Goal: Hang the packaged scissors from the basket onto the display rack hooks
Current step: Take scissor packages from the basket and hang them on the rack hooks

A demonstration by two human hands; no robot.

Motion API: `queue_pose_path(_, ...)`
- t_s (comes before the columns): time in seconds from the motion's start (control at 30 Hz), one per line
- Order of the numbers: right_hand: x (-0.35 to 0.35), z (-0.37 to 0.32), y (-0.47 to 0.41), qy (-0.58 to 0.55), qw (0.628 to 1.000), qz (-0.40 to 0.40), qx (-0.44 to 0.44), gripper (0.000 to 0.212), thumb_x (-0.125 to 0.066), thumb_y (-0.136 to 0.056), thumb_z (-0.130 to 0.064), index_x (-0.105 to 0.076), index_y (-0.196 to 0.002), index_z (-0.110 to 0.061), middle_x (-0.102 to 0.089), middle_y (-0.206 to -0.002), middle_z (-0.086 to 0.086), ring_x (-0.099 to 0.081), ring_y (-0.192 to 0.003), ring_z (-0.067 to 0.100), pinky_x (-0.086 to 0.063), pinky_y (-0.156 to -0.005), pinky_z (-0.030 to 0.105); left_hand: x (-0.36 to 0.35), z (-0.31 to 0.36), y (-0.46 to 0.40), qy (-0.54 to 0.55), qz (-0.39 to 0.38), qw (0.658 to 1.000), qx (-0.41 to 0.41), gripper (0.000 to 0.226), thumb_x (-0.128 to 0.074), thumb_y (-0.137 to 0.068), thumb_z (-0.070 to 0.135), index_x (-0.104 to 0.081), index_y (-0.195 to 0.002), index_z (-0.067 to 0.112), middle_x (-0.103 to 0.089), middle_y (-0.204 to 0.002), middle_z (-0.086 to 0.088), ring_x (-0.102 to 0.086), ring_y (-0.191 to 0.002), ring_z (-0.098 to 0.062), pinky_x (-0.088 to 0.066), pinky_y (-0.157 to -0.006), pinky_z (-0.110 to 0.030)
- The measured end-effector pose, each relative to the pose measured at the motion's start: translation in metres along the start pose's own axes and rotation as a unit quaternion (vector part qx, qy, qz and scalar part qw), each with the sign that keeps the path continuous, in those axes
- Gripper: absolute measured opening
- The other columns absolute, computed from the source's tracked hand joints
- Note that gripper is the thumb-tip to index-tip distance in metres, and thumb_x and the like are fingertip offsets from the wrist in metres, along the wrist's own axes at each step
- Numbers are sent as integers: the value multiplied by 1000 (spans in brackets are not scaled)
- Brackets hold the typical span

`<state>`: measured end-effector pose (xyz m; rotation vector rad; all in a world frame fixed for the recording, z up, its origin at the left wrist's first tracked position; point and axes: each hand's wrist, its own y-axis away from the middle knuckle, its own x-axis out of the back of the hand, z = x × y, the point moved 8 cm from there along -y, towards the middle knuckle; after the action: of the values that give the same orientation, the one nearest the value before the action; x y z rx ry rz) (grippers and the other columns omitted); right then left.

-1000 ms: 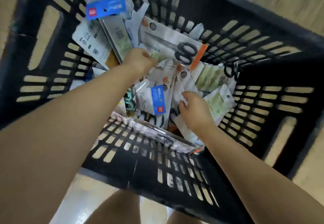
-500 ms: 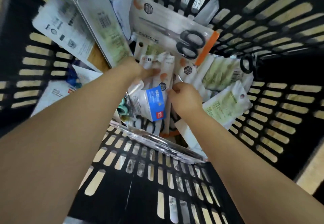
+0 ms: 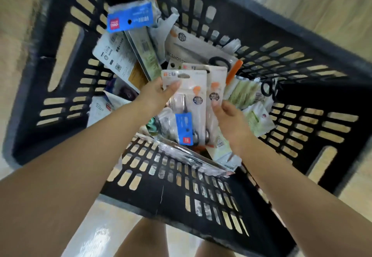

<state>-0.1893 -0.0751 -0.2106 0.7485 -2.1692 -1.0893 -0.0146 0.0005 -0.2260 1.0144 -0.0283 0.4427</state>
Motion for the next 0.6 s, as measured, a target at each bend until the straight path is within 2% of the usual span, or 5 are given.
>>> queue_pose_path(0.13,19,-33,28,-12,1000,22,14,28,-39,-100,-36,-57,-114,-18,-63,-98,1,-60,-96,20,-47,-89,34,9,31,32,68,61,995,-25,24,-48,-96,40,-53,-109,21,-63,-107,0,-61,-100,-19,-51,-89,-32)
queue_pose_path(0.2,29,-50,48,-8,999,35,27,29,-38,-100,-34,-56,-110,-14,-61,-95,6,-58,-93,24,-44,-93,40,23,51,54,85,95,991,-39,16,-43,-99,36,-50,-105,23,-59,-90,9,-57,-81,-5,-48,-63,-8)
queue_pose_path(0.27,36,-69,74,-13,999,29,36,26,-37,-101,-33,-56,-99,-16,-56,-90,1,-52,-88,19,-43,-88,38,40,69,82,86,111,989,-53,18,-41,-99,35,-50,-106,21,-55,-84,12,-52,-73,1,-39,-48,-3)
queue_pose_path(0.47,55,-131,173,19,999,-10,45,43,-34,-99,-44,-49,-128,-16,-57,-125,4,-51,-119,23,-38,-104,46,110,115,186,140,105,982,-70,23,-45,-96,38,-59,-84,24,-65,-78,7,-57,-62,-7,-40,-44,-15)
queue_pose_path(0.6,63,-206,261,30,995,-32,89,29,-33,-101,-37,-52,-99,-16,-49,-89,5,-46,-86,11,-35,-78,29,154,143,280,217,121,968,-29,24,-57,-89,42,-64,-81,20,-71,-72,1,-66,-73,-24,-54,-75,-44)
